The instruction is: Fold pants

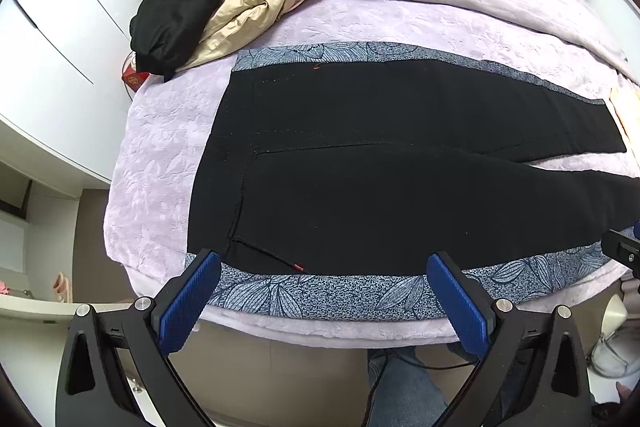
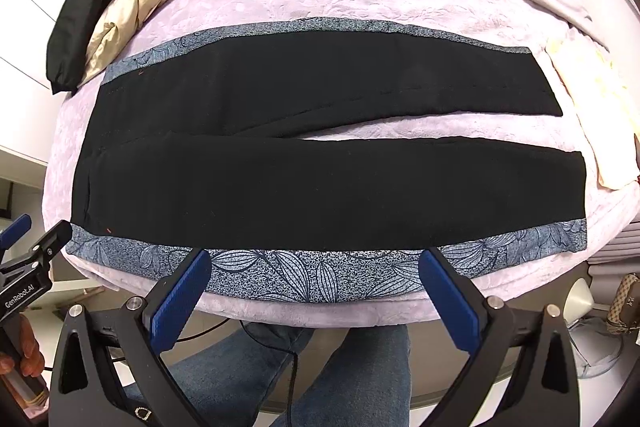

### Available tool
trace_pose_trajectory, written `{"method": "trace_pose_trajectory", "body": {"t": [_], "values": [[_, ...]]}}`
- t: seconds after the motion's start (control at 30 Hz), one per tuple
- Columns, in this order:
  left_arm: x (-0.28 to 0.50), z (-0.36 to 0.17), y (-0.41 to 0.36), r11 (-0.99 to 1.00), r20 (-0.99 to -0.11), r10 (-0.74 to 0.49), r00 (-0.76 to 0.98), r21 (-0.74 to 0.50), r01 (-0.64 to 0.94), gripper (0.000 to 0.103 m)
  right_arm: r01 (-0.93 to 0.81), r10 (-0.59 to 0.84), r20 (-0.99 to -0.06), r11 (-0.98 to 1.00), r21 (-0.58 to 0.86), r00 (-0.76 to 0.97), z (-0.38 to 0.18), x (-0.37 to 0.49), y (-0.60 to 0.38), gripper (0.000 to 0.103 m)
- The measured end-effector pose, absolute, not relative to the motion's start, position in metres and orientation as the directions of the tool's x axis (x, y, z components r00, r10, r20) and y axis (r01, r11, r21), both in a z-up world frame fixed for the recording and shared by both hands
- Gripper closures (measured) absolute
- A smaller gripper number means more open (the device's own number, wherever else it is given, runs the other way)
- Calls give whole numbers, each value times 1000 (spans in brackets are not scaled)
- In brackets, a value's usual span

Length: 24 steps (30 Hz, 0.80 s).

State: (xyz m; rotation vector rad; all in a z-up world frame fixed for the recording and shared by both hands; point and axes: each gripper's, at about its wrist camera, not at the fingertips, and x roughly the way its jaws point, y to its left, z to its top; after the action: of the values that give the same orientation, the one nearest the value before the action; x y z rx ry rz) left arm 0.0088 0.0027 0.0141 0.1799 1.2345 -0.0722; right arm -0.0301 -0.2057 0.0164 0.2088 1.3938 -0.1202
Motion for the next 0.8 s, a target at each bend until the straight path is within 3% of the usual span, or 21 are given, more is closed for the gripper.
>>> {"method": "trace_pose_trajectory", "body": {"t": [0.8], "values": [[6,19,3,985,-935,46,353,100,138,0,199,12,-982,979,50,188,24,-32,-206,0]]}}
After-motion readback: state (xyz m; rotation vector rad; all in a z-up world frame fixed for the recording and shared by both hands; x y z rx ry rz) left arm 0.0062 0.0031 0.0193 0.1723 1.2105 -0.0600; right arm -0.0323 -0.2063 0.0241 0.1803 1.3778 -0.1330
